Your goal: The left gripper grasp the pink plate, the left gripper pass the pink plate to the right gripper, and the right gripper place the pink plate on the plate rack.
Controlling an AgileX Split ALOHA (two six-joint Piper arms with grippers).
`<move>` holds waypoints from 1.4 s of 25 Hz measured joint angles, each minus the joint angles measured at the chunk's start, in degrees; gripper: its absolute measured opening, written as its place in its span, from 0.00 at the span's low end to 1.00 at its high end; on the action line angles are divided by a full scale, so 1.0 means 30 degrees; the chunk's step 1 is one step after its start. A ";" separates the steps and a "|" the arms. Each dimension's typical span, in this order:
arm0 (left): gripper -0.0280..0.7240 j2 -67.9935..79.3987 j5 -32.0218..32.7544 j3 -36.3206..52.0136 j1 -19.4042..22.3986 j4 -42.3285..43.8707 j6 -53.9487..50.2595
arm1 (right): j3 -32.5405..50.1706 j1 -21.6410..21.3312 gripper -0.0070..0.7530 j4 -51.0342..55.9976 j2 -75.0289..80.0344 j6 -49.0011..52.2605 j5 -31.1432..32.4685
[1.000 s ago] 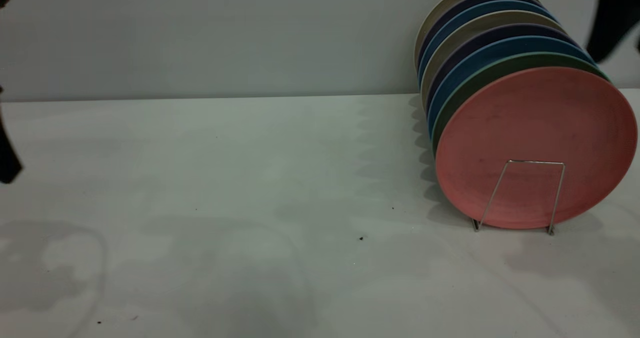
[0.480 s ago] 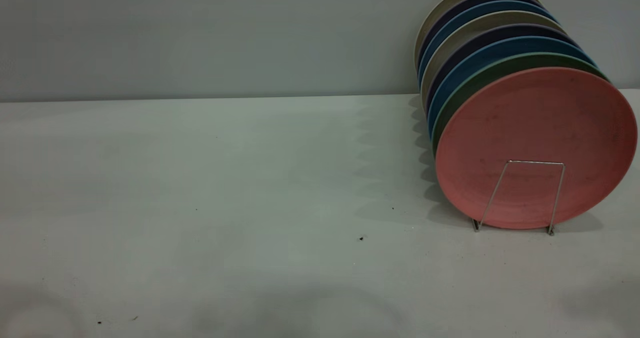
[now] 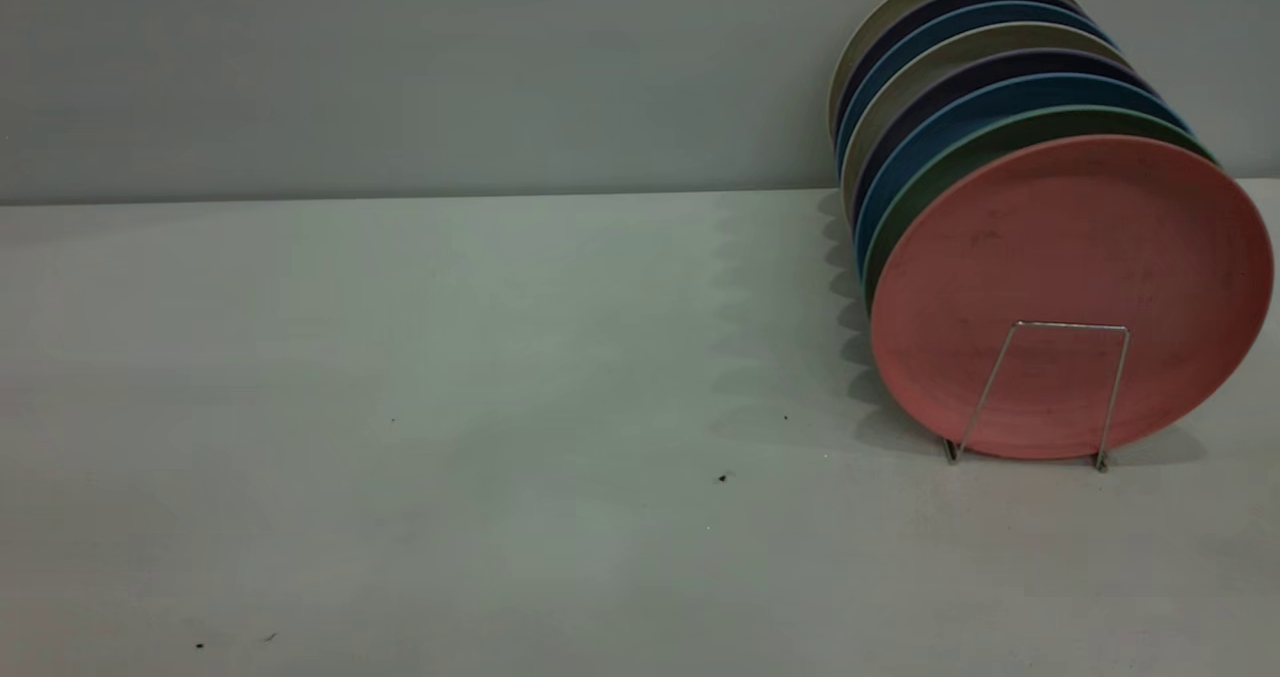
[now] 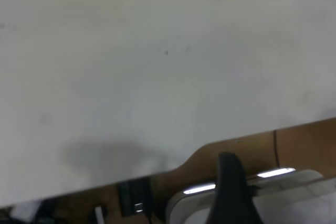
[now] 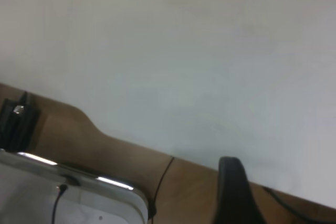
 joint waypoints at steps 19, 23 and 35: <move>0.73 -0.8850 -0.0338 0.3814 -0.0225 0.2057 -0.0954 | 0.4410 0.0000 0.64 0.0040 -0.7343 0.0069 -0.1734; 0.73 -0.8867 -0.0446 0.3829 -0.0401 0.2418 -0.1205 | 0.4410 0.0000 0.64 -0.0038 -0.7381 0.0224 -0.1757; 0.73 -0.8950 -0.0461 0.3870 -0.2333 0.3007 -0.2059 | 0.4525 0.0000 0.63 -0.0514 -0.7508 0.1198 -0.1779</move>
